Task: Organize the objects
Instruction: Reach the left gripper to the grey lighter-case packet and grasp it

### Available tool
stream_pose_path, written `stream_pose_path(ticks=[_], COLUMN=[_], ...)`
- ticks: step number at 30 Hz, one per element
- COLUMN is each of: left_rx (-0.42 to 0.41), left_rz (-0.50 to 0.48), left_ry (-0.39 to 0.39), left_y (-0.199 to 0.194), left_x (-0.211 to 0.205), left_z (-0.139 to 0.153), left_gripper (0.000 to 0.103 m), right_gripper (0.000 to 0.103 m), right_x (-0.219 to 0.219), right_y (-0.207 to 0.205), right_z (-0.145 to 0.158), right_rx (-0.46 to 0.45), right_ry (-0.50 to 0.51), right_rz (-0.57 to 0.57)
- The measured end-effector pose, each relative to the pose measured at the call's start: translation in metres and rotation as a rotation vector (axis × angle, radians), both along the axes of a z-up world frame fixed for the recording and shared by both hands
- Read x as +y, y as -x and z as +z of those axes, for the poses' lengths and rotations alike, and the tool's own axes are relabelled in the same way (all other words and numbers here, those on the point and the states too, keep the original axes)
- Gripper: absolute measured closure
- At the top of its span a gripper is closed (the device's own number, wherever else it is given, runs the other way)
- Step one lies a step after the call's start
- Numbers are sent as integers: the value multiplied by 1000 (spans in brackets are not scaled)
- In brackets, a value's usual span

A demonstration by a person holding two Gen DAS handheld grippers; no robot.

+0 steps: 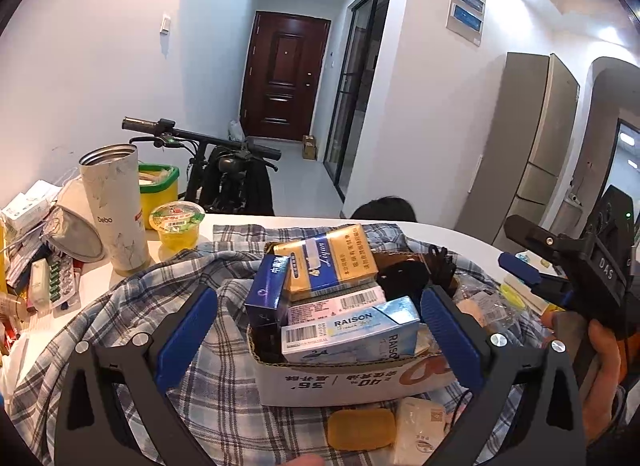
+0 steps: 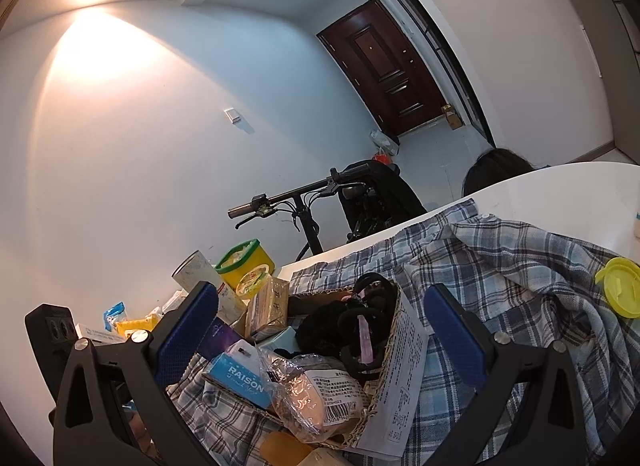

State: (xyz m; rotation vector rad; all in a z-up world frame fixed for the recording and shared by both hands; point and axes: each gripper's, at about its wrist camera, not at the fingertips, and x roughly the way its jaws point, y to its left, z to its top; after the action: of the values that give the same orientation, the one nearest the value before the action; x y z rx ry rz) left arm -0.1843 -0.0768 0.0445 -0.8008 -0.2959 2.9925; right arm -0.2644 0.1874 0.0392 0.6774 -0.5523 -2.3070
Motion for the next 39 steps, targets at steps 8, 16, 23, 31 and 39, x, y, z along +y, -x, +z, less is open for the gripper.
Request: stream_pose_path(ticks=[8,16,23,31,39], left_rx=[10,5,10,-1,39], left_rz=[-9,-12,-15,-33,-69], left_ry=[15,27,63,63,13], left_y=[-3,-3,-4,-6,-24], left_x=[7,10,18,19,7], left_z=[1,0,-1,2,22], left_gripper=[0,0,0,0,0], right_gripper=[1,1,0,0,0], right_x=[-1,2,-3,-13,-18], right_y=[-1,-9,-20,-37,-32], right_z=[0,11,23,33,26], right_rx=[1,50,130,236,210], right_ry=[-8,-11,-47,-89,-93], right_rz=[6,-6,-8,27,43])
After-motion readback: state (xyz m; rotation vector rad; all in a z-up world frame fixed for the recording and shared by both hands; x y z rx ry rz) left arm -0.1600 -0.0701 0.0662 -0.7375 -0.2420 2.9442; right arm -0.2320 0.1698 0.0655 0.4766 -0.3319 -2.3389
